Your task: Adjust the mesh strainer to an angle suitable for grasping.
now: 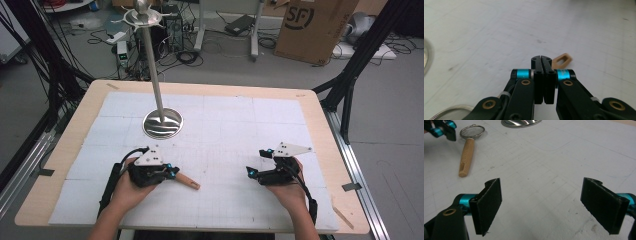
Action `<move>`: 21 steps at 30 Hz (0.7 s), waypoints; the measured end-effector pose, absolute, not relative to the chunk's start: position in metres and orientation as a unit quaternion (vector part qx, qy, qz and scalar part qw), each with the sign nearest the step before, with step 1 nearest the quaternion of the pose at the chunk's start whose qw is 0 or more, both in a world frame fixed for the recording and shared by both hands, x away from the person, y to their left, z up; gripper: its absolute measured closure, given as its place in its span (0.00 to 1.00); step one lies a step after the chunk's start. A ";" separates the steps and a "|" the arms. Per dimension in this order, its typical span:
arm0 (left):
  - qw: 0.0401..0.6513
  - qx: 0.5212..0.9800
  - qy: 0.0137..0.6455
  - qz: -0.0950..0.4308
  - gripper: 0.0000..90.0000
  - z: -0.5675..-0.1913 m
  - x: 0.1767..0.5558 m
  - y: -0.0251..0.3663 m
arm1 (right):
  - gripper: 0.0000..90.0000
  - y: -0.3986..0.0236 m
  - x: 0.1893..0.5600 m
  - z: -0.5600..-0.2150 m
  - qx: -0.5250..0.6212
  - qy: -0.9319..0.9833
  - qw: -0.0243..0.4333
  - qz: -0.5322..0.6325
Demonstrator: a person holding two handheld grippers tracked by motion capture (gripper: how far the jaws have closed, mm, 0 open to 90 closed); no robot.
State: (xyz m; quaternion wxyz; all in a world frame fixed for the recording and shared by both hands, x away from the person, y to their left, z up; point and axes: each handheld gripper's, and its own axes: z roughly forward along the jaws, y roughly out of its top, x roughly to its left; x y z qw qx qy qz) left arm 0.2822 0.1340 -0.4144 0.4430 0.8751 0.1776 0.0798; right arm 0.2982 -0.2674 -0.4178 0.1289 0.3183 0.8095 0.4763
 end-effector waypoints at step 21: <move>0.414 0.894 0.167 0.043 0.99 -0.439 0.286 0.090 | 0.19 -0.268 0.300 -0.419 0.319 0.810 0.129 0.475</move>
